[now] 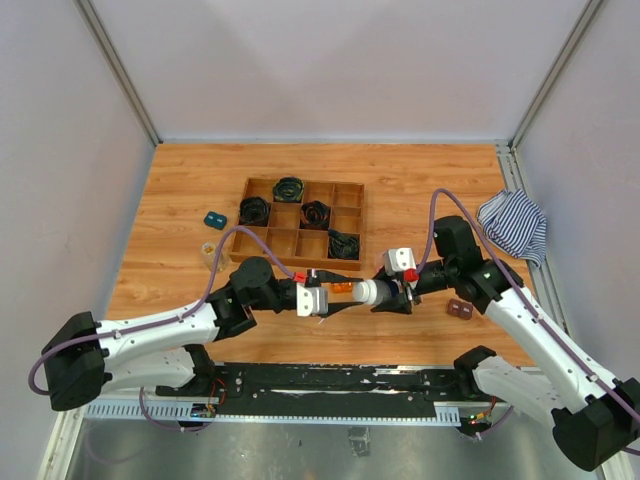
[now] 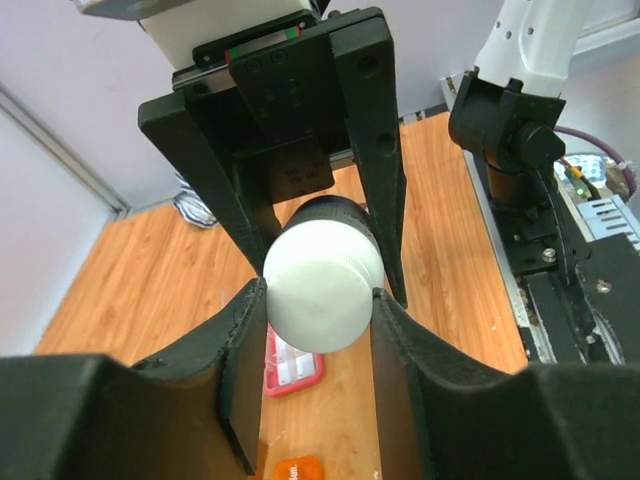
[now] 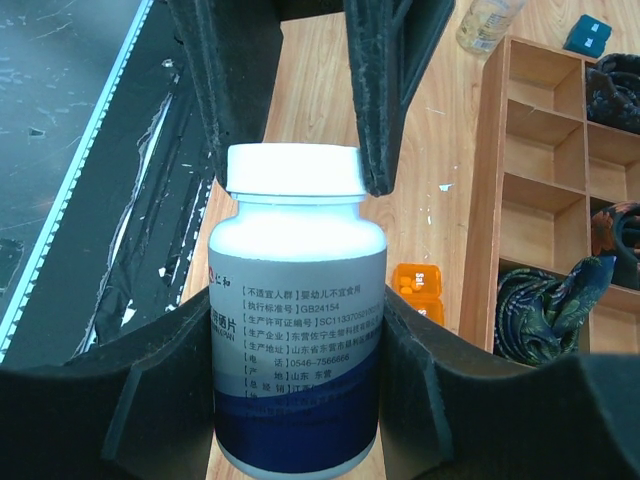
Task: Sort the pills into containers
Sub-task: Unscrew the lid of the pill bottle.
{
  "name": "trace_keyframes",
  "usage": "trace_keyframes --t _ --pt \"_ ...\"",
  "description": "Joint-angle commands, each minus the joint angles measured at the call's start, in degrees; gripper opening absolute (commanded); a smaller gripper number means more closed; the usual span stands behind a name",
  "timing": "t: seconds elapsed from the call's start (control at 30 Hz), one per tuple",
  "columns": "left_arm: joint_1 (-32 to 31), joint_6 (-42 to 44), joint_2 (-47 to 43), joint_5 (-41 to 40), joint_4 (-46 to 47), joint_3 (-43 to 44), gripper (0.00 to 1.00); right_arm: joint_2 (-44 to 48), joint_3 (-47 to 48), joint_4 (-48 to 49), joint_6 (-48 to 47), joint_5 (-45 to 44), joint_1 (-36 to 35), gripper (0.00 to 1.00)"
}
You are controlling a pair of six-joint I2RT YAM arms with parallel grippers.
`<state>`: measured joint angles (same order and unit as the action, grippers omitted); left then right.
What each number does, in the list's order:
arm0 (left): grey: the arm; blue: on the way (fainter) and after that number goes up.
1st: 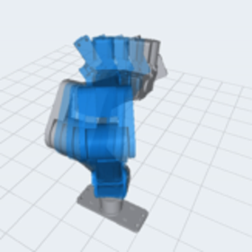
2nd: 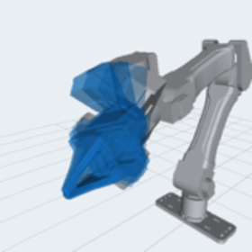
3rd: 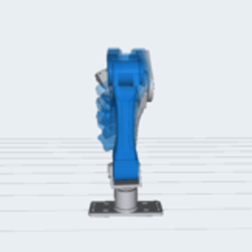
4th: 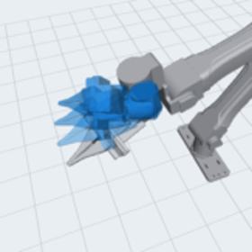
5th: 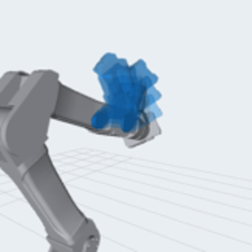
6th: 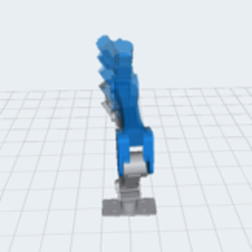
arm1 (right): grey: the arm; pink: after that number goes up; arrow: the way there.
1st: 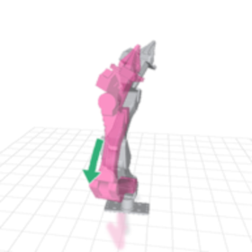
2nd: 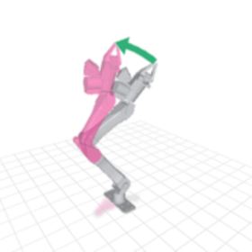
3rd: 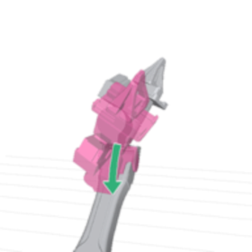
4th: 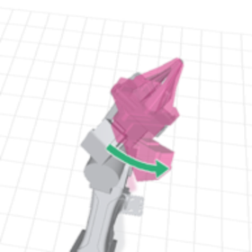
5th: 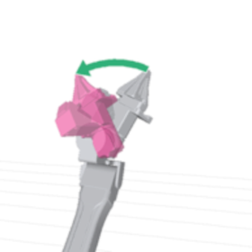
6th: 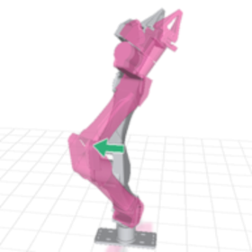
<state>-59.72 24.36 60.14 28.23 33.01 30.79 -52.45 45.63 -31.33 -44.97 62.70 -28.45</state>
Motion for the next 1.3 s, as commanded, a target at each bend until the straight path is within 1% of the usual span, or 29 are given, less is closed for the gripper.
trace_keyframes --t 0.0,0.03,0.07,0.1,0.17,0.23,0.37,0.47,0.5,0.63,0.73,0.8,0.93,0.97,1.03,1.07,1.13,1.17,1.27 --pt "0.3 -3.3 0.7 2.2 2.2 2.7 0.24 -0.2 1.9 -0.3 -0.2 0.4 1.1 0.01" --pt "0.3 -5.0 0.9 1.9 2.4 2.9 0.22 -0.2 2.0 -0.3 -0.2 0.1 1.1 0.01" --pt "0.3 -8.2 1.0 0.9 2.3 3.2 0.19 -0.2 2.0 -0.3 0.0 -0.3 1.1 0.0" --pt "0.3 -11.0 1.1 -0.1 2.2 3.5 0.11 -0.2 2.2 -0.2 0.3 -0.7 1.1 0.0" --pt "0.3 -18.4 1.4 -1.1 3.3 3.6 0.02 -0.1 2.3 -0.1 0.9 -1.2 1.3 0.01" --pt "0.2 -26.5 1.7 -3.1 5.5 3.2 0.0 0.0 2.4 0.6 2.1 -1.6 1.5 0.01" --pt "0.0 -43.2 1.9 -13.0 5.4 3.2 0.0 -0.4 2.4 1.6 3.8 -3.1 1.6 0.01" --pt "0.0 -54.9 2.5 -20.8 -0.3 5.4 0.0 -0.4 2.4 2.0 4.6 -3.7 2.0 0.01" --pt "0.0 -57.7 2.6 -22.2 -1.5 6.2 0.0 -0.3 2.3 2.1 4.9 -3.8 2.3 0.01" --pt "-0.9 -64.3 2.4 -25.2 -1.7 6.5 0.0 -0.3 2.3 2.6 5.7 -4.2 2.7 0.01" --pt "-2.4 -67.5 2.0 -29.8 -2.1 6.6 0.0 -0.5 2.2 2.9 6.0 -4.5 2.8 0.0" --pt "-3.1 -68.7 1.9 -32.2 -2.1 6.5 0.0 -0.7 2.1 2.9 6.0 -4.4 2.7 0.01" --pt "-3.3 -69.5 2.4 -32.6 -1.9 6.5 0.01 -0.8 2.0 3.0 5.9 -4.6 2.8 0.01" --pt "-3.3 -69.1 2.6 -32.2 -1.7 6.5 0.04 -0.8 2.0 3.0 5.9 -4.6 2.9 0.01" --pt "-3.3 -67.9 2.3 -31.7 -1.6 6.6 0.36 -0.8 2.0 3.0 5.9 -4.5 2.9 0.01" --pt "-3.3 -67.5 1.9 -31.6 -1.6 6.6 0.5 -0.8 2.1 2.9 5.9 -4.6 2.9 0.01" --pt "-3.3 -66.2 0.8 -31.0 -1.4 5.9 0.72 -0.7 2.1 2.9 5.9 -4.4 2.9 0.01" --pt "-3.3 -65.3 0.1 -30.9 -1.4 5.5 0.79 -0.6 2.0 2.9 5.9 -4.2 2.9 0.01" --pt "-3.3 -61.6 -2.5 -30.9 -1.3 3.5 0.95 -0.5 2.0 2.9 6.0 -3.9 2.9 0.01"
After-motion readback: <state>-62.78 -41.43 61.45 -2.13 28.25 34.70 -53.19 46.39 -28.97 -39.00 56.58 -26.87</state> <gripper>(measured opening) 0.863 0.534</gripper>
